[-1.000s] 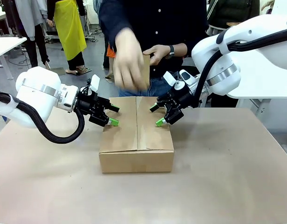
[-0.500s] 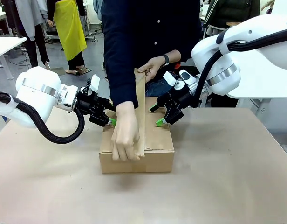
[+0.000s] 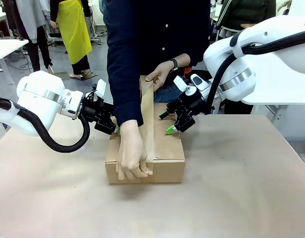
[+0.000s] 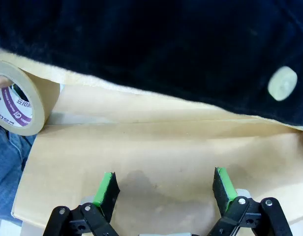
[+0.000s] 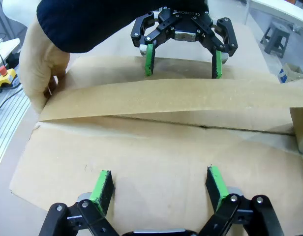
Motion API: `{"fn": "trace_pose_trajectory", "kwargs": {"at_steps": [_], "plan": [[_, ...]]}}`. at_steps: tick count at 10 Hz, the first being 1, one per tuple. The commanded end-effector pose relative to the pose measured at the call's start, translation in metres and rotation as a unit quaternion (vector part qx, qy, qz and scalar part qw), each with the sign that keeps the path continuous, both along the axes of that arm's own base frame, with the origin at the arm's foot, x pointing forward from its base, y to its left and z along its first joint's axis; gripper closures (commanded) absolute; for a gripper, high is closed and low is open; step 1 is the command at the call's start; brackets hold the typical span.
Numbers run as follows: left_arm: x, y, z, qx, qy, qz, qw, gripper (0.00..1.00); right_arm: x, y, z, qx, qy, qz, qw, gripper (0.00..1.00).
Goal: Pack the gift set into the box.
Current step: Press and hold the closed box until the human finishes sealing it.
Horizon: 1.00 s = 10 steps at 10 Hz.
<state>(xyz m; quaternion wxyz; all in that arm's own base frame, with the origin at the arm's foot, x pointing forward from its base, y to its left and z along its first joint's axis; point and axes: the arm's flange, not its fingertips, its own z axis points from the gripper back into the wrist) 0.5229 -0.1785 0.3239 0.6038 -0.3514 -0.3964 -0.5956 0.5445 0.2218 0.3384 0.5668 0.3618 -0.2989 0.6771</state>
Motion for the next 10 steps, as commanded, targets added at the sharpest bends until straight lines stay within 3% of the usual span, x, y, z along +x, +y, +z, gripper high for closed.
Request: {"fn": "trace_pose_trajectory", "kwargs": {"at_steps": [1,10], "plan": [[-0.0008,0.0003,-0.0020,0.000,0.002,-0.001,1.000,0.00,0.0007,0.0028,-0.0006,-0.005,-0.006,-0.005,1.000,0.00],[-0.0008,0.0003,-0.0020,0.000,0.002,-0.001,1.000,0.00,0.0007,0.0028,-0.0006,-0.005,-0.006,-0.005,1.000,0.00]]}}
